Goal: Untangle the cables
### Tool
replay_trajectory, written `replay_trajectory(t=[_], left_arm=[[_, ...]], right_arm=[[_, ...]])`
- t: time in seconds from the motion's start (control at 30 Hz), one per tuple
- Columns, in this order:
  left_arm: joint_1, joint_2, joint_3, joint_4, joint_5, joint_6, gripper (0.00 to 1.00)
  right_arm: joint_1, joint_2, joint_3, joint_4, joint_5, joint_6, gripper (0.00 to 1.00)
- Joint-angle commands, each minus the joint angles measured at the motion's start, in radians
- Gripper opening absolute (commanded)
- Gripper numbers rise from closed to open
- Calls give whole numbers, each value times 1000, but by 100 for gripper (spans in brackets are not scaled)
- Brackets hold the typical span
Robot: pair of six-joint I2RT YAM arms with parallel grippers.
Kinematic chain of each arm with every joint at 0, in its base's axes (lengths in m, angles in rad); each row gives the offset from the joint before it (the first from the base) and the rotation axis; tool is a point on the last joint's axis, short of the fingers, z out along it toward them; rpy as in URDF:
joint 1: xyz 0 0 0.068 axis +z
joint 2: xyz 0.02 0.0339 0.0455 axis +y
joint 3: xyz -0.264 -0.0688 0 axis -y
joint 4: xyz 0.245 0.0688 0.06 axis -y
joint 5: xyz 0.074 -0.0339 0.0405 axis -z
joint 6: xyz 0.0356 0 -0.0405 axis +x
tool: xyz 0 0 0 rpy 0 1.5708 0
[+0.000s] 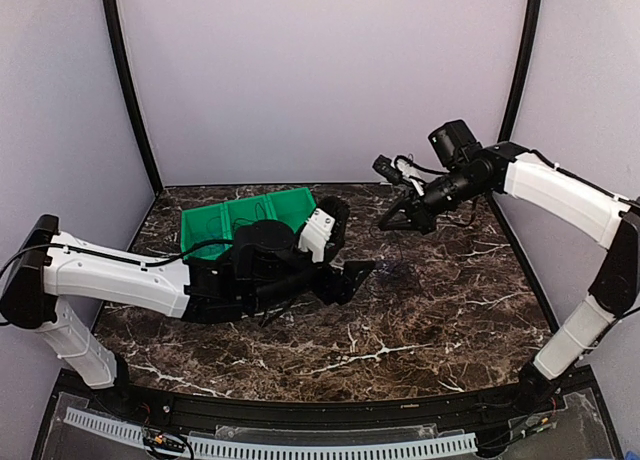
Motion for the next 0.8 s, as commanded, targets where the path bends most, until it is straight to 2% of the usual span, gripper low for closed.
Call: replay_trajectory(t=[0.0,0.47,0.77], left_arm=[[-4,48,-9,134,10,-5,76],[-4,142,53,159,-80,84,69],[1,181,118,172,-108,136,60]], right_arm=[[13,-76,-42,4,-93,-30,0],[18,-133,-81,-37,-213,-88,0],[22,-138,-113,-37,-233,-102,0]])
